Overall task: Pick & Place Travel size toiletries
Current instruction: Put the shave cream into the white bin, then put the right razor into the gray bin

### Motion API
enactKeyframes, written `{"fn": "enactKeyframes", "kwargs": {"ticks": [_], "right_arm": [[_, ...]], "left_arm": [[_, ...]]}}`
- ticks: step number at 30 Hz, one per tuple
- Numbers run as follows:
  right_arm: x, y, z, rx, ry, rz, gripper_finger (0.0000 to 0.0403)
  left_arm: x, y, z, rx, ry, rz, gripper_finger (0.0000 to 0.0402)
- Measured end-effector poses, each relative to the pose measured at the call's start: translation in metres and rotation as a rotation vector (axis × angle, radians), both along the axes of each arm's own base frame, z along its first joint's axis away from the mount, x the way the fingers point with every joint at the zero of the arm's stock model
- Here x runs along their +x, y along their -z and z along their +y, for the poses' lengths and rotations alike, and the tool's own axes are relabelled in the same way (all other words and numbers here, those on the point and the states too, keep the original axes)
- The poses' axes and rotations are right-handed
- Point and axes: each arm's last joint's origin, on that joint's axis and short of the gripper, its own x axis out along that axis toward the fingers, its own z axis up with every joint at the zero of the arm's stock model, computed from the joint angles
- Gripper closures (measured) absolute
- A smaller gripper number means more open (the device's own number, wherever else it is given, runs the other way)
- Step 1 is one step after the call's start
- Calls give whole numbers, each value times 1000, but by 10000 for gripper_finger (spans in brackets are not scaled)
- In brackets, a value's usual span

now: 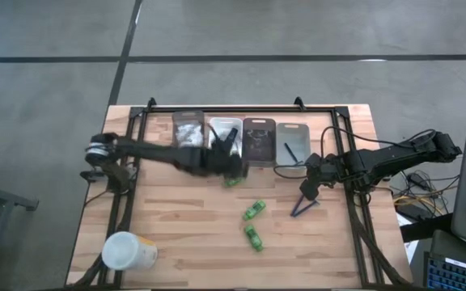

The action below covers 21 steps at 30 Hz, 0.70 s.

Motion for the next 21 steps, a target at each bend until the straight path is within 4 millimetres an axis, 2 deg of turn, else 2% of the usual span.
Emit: {"fn": "enactKeyframes", "kwargs": {"ticks": [6,10,13,21], "right_arm": [[0,0,0,13,24,-6,39],[0,-1,0,29,60,-13,39],[0,-1,0,39,84,-18,39],[0,0,0,46,113,-24,39]], "left_arm": [[-11,-3,82,-4,-21,51,331],[-18,5,119,-54,-62,71,322],[-18,15,131,-135,-37,73,299],[-11,31,135,-163,-34,99,209]]}}
